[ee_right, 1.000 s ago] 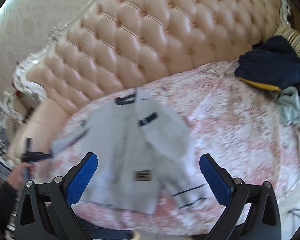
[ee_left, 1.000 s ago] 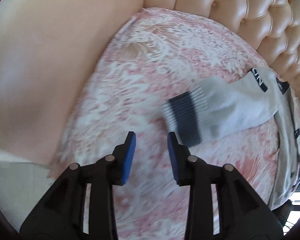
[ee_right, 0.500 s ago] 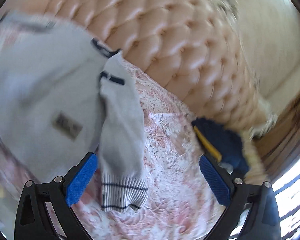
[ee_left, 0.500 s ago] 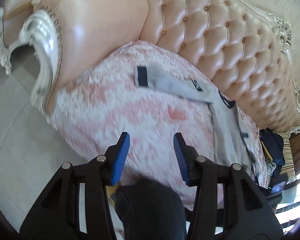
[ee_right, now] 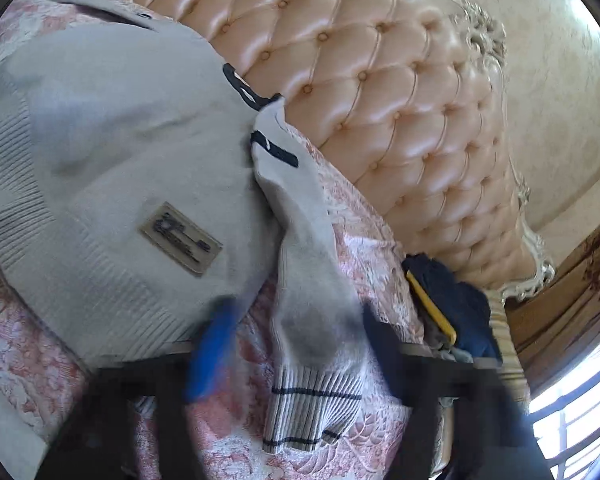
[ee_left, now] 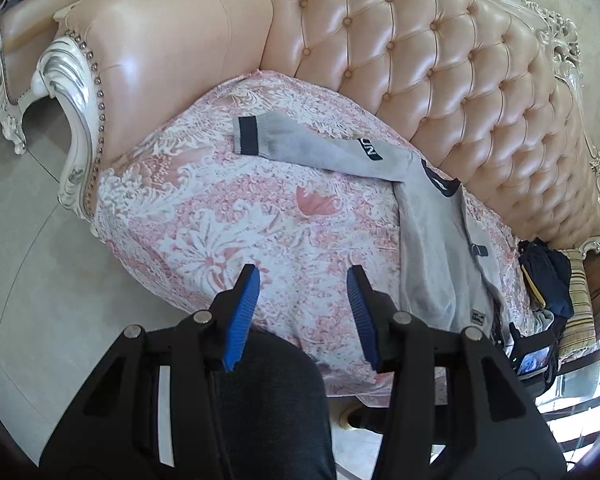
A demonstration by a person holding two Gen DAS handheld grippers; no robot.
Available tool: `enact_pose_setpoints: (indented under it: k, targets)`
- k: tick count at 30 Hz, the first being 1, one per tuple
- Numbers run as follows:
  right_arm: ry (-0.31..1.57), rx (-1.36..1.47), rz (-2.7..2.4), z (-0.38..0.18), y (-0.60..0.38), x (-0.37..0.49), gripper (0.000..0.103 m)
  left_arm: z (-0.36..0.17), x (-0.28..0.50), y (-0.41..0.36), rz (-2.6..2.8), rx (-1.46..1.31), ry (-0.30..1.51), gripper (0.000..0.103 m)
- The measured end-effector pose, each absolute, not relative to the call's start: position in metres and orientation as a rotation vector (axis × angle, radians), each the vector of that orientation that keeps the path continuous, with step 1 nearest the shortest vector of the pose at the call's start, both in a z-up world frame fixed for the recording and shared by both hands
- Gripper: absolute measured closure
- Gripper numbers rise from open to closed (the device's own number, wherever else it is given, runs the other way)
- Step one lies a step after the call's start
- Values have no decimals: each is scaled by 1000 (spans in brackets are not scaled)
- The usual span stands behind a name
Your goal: Fold clothes
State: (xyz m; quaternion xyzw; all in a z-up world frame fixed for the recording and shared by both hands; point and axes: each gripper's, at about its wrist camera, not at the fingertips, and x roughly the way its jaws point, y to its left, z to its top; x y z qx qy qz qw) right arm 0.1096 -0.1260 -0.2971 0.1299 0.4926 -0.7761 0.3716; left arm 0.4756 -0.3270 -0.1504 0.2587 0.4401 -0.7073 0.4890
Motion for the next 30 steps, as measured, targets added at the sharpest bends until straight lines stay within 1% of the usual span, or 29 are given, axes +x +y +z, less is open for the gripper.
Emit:
enact_pose_setpoints:
  k: [4,6,9,13,14,18,21,25,30]
  targets:
    - [1128,479,-1991,-289,-123,83,74,-151,468,-323,-1729,649,1064,54]
    - [1049,508,-2016,-274,-117,72,85,-151,467,-323,-1730,651,1064,54]
    - [952,513,-2039,-247,-108,58,90,-153,467,-324,-1727,650,1072,54]
    - [812,600,-1954,-209,-109,31,92,-155,467,-323,-1727,648,1082,54]
    - [752,653,-1901,-198,-114,18,92,-155,467,-323,-1728,649,1081,54]
    - [545,816,-1784,-162,-131,-51,92,-156,467,-324,-1724,652,1082,54]
    - [464,873,-1794,-143,-144,-110,92,-157,466,-327,-1716,662,1076,54]
    - [363,978,-1841,-136,-158,-198,92,-158,459,-329,-1714,682,1069,54]
    - [245,1136,-1892,-169,-153,-274,92,-160,448,-337,-1711,717,1055,54]
